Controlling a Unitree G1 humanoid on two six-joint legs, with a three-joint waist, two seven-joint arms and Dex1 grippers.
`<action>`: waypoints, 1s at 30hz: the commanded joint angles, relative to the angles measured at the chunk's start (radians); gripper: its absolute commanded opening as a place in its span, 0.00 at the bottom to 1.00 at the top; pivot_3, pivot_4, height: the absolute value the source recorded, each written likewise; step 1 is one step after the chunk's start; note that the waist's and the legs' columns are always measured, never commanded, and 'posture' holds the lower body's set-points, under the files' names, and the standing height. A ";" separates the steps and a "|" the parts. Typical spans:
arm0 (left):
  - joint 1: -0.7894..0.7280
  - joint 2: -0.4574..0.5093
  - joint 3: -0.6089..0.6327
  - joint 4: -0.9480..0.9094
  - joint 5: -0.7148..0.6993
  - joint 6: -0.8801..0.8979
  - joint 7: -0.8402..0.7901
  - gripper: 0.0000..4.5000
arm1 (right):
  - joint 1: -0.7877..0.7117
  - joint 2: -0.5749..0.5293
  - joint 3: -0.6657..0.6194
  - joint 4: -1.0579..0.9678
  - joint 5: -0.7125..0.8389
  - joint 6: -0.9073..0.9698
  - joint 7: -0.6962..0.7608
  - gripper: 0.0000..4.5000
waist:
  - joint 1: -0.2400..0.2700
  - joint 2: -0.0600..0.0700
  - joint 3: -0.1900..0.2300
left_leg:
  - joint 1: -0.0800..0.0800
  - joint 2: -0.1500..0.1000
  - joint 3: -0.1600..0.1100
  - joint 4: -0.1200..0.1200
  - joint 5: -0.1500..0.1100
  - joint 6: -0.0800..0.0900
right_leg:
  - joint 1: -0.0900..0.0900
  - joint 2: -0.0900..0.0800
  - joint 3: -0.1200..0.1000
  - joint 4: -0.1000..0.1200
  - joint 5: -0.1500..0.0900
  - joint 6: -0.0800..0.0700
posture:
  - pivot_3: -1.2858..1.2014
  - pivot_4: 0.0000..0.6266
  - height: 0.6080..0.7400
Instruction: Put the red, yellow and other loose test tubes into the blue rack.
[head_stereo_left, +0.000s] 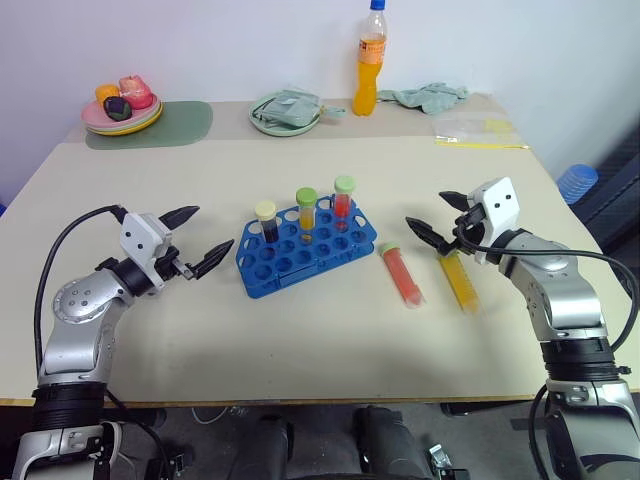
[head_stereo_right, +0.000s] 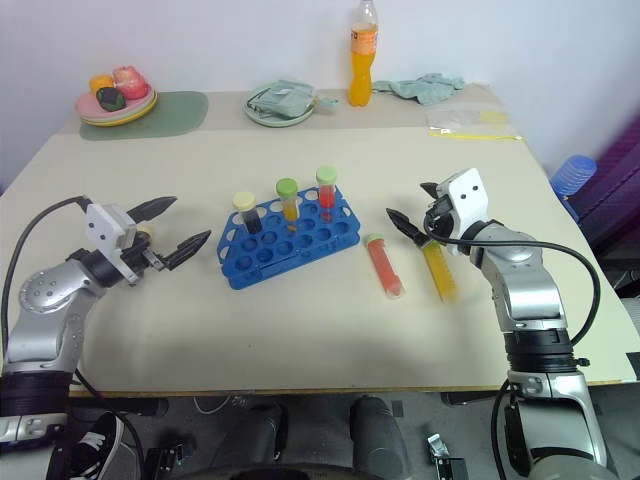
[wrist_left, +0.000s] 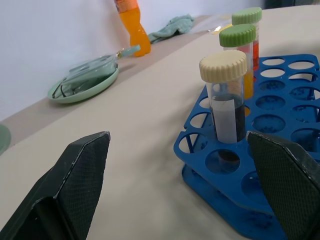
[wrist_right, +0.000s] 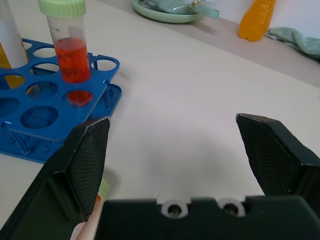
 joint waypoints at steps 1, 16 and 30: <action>0.000 0.009 0.020 -0.043 -0.011 -0.006 0.004 1.00 | -0.016 -0.005 -0.013 -0.035 0.006 -0.009 0.005 0.99 | 0.000 0.000 0.000 | 0.000 0.000 0.000 0.000 0.000 0.000 | 0.000 0.000 0.000 0.000 0.000 0.000 | 0.52 0.24 1.00; -0.005 0.008 0.020 -0.052 -0.015 0.004 0.006 1.00 | -0.011 -0.011 -0.016 -0.033 0.006 -0.006 0.008 0.99 | 0.000 0.000 0.000 | 0.000 0.000 0.000 0.000 0.000 0.000 | 0.000 0.000 0.000 0.000 0.000 0.000 | 0.52 0.24 1.00; -0.010 0.017 0.003 -0.081 -0.037 0.026 -0.035 1.00 | -0.045 -0.172 -0.060 -0.254 0.152 0.556 0.003 0.99 | 0.003 0.000 0.000 | 0.000 0.000 0.000 0.000 0.000 0.000 | 0.000 0.000 0.000 0.000 0.000 -0.001 | 0.52 0.24 1.00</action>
